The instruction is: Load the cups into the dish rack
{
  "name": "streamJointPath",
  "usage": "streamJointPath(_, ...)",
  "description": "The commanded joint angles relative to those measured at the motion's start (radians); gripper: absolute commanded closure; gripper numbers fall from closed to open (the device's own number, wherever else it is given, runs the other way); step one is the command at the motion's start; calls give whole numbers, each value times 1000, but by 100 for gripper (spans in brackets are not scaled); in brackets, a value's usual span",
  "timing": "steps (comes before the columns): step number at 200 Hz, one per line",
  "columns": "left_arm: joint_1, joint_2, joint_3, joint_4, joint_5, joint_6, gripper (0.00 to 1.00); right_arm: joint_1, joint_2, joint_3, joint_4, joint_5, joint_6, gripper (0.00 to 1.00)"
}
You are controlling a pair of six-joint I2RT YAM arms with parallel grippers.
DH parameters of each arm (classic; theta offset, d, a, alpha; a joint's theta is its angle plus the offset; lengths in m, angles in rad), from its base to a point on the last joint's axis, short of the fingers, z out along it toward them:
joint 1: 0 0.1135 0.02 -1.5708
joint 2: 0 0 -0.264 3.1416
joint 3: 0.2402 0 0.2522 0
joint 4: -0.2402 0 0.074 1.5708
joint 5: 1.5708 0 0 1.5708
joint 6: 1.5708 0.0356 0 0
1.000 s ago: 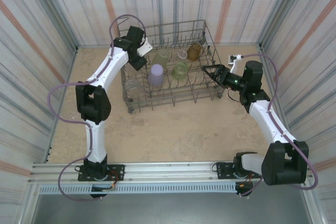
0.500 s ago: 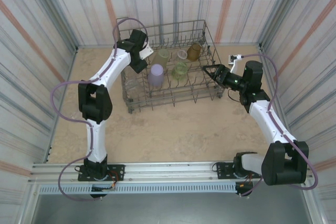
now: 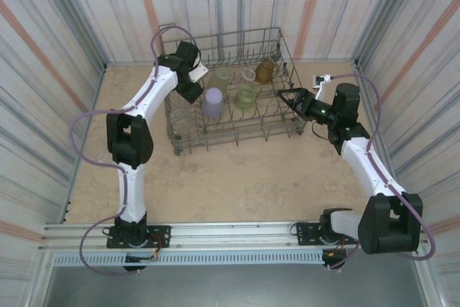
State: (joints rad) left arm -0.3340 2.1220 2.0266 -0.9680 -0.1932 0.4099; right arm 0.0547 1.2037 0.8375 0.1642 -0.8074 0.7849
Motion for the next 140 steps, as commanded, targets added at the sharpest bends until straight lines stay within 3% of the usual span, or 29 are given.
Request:
streamJointPath(1,40,-18,0,-19,-84,-29,10,7,-22,2,17,11,22,1)
streamJointPath(22,41,-54,-15,14,-105,-34,2,10,-23,0,15,17,21,1)
streamJointPath(140,-38,-182,19,86,-154,-87,1,31,-61,4,-22,40,14,1)
